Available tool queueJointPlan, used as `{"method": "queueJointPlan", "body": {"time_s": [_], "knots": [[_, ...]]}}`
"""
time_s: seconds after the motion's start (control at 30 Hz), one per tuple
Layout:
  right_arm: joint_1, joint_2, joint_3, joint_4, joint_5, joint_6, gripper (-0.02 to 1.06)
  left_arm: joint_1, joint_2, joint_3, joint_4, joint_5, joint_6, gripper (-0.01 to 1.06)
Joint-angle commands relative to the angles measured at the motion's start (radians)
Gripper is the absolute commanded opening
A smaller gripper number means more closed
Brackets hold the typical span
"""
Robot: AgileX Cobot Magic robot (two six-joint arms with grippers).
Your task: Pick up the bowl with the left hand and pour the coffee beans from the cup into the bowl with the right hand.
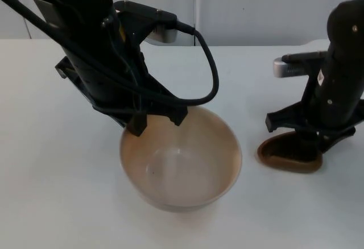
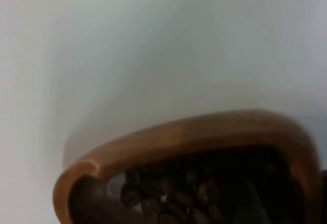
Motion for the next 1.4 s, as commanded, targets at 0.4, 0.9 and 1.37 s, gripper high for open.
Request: {"method": "queueJointPlan", "body": {"time_s": [0.4, 0.9, 1.37], "knots": [[-0.003, -0.006, 0.058, 0.004, -0.062, 0.01, 0.29, -0.005, -0.01, 0.001, -0.011, -0.015, 0.002, 0.0], [-0.003, -0.063, 0.057, -0.033, -0.057, -0.002, 0.0, -0.005, -0.01, 0.001, -0.017, -0.015, 0.002, 0.0], [-0.003, -0.257, 0.057, -0.047, 0.023, -0.078, 0.0, -0.005, -0.01, 0.001, -0.017, -0.019, 0.002, 0.0]]}}
